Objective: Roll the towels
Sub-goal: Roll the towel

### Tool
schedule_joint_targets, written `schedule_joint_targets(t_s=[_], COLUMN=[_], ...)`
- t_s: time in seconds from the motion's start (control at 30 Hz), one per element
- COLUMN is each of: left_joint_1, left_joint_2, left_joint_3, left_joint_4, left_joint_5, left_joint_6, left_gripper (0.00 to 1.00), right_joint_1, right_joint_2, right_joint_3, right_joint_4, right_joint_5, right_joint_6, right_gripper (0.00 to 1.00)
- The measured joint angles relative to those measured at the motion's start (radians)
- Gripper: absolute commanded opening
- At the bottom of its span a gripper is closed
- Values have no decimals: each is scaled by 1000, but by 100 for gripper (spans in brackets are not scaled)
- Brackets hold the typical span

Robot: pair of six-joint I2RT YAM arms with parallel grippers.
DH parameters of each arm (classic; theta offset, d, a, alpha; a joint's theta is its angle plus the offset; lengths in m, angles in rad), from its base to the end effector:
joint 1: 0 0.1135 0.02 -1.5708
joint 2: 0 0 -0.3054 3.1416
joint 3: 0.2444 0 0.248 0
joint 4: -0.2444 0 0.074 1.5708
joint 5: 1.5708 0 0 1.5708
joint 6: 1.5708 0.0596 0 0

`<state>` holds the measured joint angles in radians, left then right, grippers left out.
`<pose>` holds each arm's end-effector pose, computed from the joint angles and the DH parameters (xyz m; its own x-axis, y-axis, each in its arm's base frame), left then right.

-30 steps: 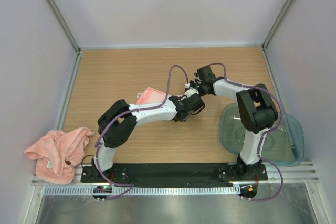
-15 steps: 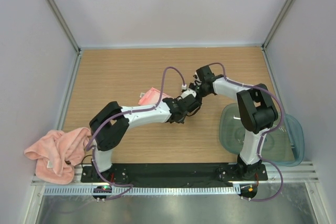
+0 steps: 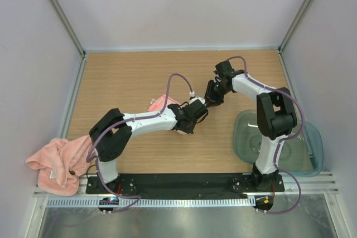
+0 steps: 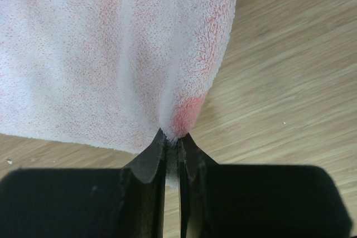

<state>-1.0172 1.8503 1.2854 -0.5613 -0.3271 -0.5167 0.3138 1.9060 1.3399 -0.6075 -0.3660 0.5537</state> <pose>0.2243 -0.3266 0.2112 -0.7747 0.3637 -0.5172 0.4027 0.9144 0.0397 0.3795 0.1456 0.2039 -0.9669 0.2025 -0.1555 0.1041 0.8688 0.4841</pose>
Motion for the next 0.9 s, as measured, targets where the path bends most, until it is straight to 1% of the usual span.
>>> schedule_joint_targets(t_s=[0.17, 0.4, 0.6, 0.7, 0.9], left_joint_1=[43, 155, 228, 257, 329], left_joint_2=[-24, -38, -38, -38, -39], left_joint_3=[-13, -40, -56, -77, -119], left_joint_4=[4, 38, 54, 77, 101], left_joint_5=[114, 307, 463, 529, 647], left_joint_6=[-19, -79, -131, -167, -256], left_gripper=[0, 0, 0, 0, 0], right_joint_1=[-19, -31, -33, -33, -34], right_joint_2=[10, 6, -18, -56, -132], right_joint_3=[27, 45, 40, 10, -67], right_joint_4=[-41, -79, -86, -60, 46], right_joint_5=[42, 92, 89, 40, -147], right_joint_6=[-31, -58, -63, -63, -59], right_gripper=[34, 34, 34, 34, 34])
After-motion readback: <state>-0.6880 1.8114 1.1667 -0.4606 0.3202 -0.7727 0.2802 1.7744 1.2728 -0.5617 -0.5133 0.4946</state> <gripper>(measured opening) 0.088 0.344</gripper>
